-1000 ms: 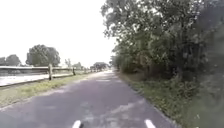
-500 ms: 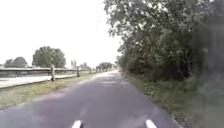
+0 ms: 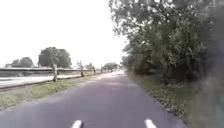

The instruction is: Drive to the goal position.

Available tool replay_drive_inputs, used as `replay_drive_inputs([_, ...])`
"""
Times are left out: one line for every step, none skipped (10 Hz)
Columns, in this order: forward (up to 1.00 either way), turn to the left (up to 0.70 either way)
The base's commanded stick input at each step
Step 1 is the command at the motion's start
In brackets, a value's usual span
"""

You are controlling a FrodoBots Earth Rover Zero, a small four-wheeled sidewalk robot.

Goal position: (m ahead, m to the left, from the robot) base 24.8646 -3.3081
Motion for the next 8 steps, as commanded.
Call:
replay_drive_inputs([0.80,0.03])
replay_drive_inputs([0.80,0.03])
replay_drive_inputs([0.80,0.03])
replay_drive_inputs([0.80,0.03])
replay_drive_inputs([0.80,0.03])
replay_drive_inputs([0.80,0.03])
replay_drive_inputs([0.80,0.03])
replay_drive_inputs([0.80,0.03])
